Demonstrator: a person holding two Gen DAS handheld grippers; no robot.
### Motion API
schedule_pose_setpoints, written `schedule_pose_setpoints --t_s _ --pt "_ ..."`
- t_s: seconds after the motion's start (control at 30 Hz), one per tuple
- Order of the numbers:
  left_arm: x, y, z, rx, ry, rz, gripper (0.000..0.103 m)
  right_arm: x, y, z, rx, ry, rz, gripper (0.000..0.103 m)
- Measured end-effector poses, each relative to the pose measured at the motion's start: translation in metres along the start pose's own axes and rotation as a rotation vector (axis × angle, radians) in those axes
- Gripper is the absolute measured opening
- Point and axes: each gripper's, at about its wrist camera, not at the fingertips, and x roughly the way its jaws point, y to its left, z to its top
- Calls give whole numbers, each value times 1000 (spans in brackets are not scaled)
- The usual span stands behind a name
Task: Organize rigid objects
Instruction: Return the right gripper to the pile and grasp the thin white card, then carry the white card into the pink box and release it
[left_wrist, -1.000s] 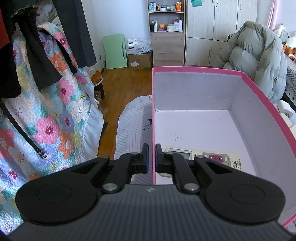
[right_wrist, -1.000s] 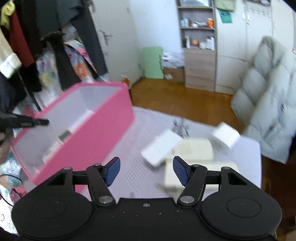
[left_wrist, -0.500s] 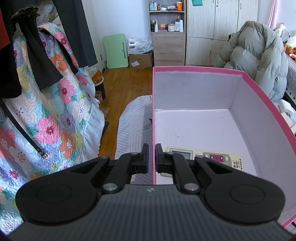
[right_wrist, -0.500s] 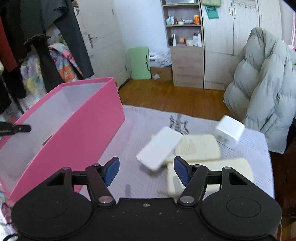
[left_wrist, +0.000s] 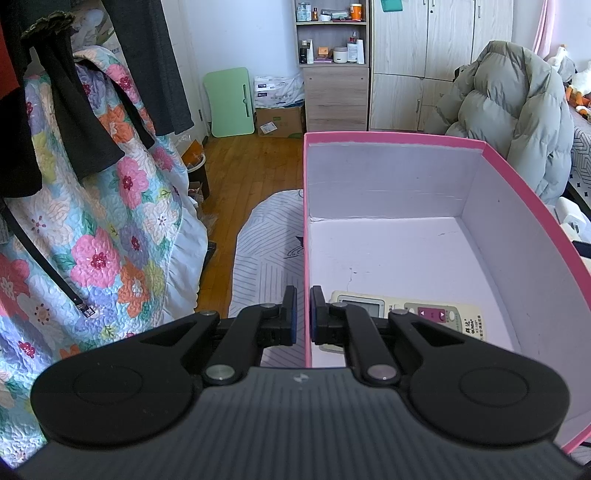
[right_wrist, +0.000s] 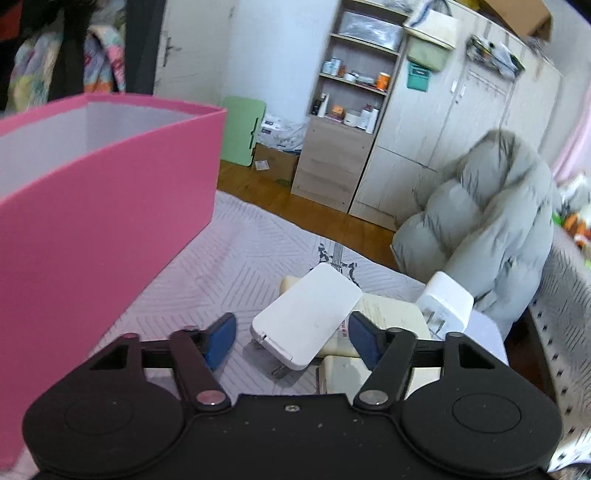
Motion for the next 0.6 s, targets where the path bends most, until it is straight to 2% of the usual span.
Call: schedule_pose_setpoints --t_s 0.2,0.37,0.4,0.6 --pt "0 1 1 -7 -1 -4 7 -8 -1 -1 -26 -23 -21 39" --pt "0 1 0 -9 -2 -4 7 -17 -4 -1 -21 -42 -27 16" --pt "0 1 1 -9 -2 -5 7 -19 -4 -2 -19 -49 -35 8" --pt "0 1 1 -10 -2 -6 7 -29 -18 -2 88 -60 21 7"
